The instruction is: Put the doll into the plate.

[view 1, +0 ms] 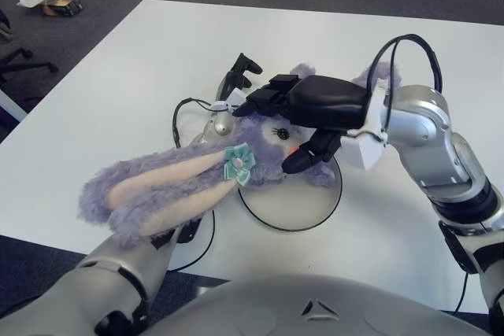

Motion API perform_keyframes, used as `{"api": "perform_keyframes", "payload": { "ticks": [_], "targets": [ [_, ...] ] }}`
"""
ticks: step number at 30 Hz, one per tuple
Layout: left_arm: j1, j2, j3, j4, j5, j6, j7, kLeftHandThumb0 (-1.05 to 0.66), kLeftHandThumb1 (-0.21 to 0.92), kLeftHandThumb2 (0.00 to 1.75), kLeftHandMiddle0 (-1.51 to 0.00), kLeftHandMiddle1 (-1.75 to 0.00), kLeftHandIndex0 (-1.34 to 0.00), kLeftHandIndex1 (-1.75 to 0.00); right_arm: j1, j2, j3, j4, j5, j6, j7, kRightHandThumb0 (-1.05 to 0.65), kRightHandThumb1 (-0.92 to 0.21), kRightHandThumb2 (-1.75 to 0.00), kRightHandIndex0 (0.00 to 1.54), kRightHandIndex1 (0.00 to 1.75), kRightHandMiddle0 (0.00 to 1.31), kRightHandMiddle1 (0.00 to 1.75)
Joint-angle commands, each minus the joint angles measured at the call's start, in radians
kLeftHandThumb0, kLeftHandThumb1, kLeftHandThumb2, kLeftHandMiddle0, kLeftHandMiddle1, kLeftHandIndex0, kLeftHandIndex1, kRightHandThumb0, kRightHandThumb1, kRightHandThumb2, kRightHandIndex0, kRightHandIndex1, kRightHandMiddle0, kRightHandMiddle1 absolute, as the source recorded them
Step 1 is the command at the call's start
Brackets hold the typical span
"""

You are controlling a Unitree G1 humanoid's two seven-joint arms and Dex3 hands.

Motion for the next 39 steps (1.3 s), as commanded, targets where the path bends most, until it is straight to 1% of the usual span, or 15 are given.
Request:
{"api": "perform_keyframes", "payload": {
  "ticks": [1, 3, 5, 6, 7, 9, 11, 17, 24, 25, 28, 31, 35, 39],
  "targets": [
    [0.023, 0.000, -0.012, 0.031, 0.012, 0.036, -0.046, -0.01, 0.47, 1.15, -0.53, -1.75, -0.24, -1.73, 0.017, -0.030, -0.020, -0.002, -0.059, -0.093, -0.050, -1.00, -0.92, -0.92, 0.00, 0.05, 0.00, 0.20],
    [0.024, 0.004, -0.012, 0.028, 0.010, 0.035, -0.059, -0.01, 0.47, 1.15, -0.53, -1.75, -0.24, -1.73, 0.028, -0.035, -0.029, 0.005, -0.107, -0.149, -0.096, -1.00, -0.92, -0.94, 0.00, 0.02, 0.00, 0.16],
    [0.024, 0.008, -0.009, 0.023, 0.006, 0.035, -0.077, -0.01, 0.47, 1.15, -0.53, -1.75, -0.24, -1.73, 0.044, -0.046, -0.053, 0.019, -0.160, -0.217, -0.162, -0.99, -0.92, -0.96, 0.00, 0.01, 0.00, 0.10],
    [0.023, 0.009, -0.008, 0.022, 0.004, 0.036, -0.082, -0.01, 0.48, 1.15, -0.53, -1.75, -0.23, -1.74, 0.037, -0.064, -0.079, 0.050, -0.189, -0.274, -0.213, -0.99, -0.92, -0.96, 0.00, 0.01, 0.00, 0.09],
    [0.023, 0.010, -0.008, 0.021, 0.003, 0.036, -0.085, -0.01, 0.48, 1.15, -0.53, -1.75, -0.23, -1.74, 0.034, -0.074, -0.095, 0.069, -0.205, -0.309, -0.243, -0.98, -0.92, -0.96, 0.00, 0.00, 0.00, 0.06],
    [0.023, 0.010, -0.007, 0.020, 0.002, 0.037, -0.087, -0.01, 0.48, 1.14, -0.52, -1.75, -0.22, -1.74, 0.033, -0.079, -0.110, 0.092, -0.220, -0.349, -0.272, -0.97, -0.92, -0.97, 0.00, 0.00, 0.00, 0.04],
    [0.023, 0.012, -0.006, 0.021, 0.001, 0.037, -0.090, -0.01, 0.48, 1.14, -0.52, -1.74, -0.22, -1.74, 0.035, -0.073, -0.111, 0.103, -0.227, -0.366, -0.283, -0.96, -0.92, -0.97, 0.00, 0.00, 0.00, 0.03],
    [0.024, 0.015, -0.006, 0.021, 0.000, 0.035, -0.093, -0.01, 0.48, 1.14, -0.52, -1.75, -0.22, -1.75, 0.038, -0.062, -0.115, 0.119, -0.240, -0.393, -0.295, -0.96, -0.92, -0.97, 0.00, 0.00, 0.00, 0.02],
    [0.027, 0.018, -0.006, 0.019, -0.002, 0.033, -0.095, -0.01, 0.49, 1.14, -0.52, -1.75, -0.22, -1.75, 0.039, -0.050, -0.118, 0.118, -0.247, -0.399, -0.289, -0.96, -0.92, -0.97, 0.00, 0.00, 0.00, 0.02],
    [0.033, 0.021, -0.020, 0.027, 0.017, 0.025, -0.066, -0.01, 0.49, 1.14, -0.52, -1.75, -0.22, -1.75, 0.039, -0.049, -0.119, 0.118, -0.247, -0.400, -0.288, -0.96, -0.92, -0.97, 0.00, 0.00, 0.00, 0.02],
    [0.039, 0.025, -0.042, 0.038, 0.049, 0.004, -0.009, -0.01, 0.58, 1.00, -0.49, -1.67, -0.17, -1.75, 0.041, -0.045, -0.119, 0.114, -0.249, -0.399, -0.285, -0.96, -0.92, -0.97, 0.00, 0.00, 0.00, 0.02],
    [0.036, 0.023, -0.043, 0.040, 0.054, -0.009, 0.009, -0.01, 0.60, 0.96, -0.49, -1.64, -0.17, -1.75, 0.041, -0.044, -0.120, 0.114, -0.249, -0.400, -0.284, -0.96, -0.92, -0.97, 0.00, 0.00, 0.00, 0.02],
    [0.033, 0.023, -0.044, 0.040, 0.048, -0.001, -0.025, -0.01, 0.59, 0.97, -0.52, -1.60, -0.17, -1.75, 0.044, -0.046, -0.125, 0.107, -0.245, -0.399, -0.280, -0.96, -0.92, -0.97, 0.00, 0.00, 0.00, 0.02],
    [0.036, 0.023, -0.041, 0.040, 0.042, -0.005, -0.035, -0.01, 0.58, 0.97, -0.53, -1.59, -0.17, -1.75, 0.049, -0.048, -0.128, 0.101, -0.243, -0.399, -0.279, -0.96, -0.92, -0.97, 0.00, 0.00, 0.00, 0.02]
  ]
}}
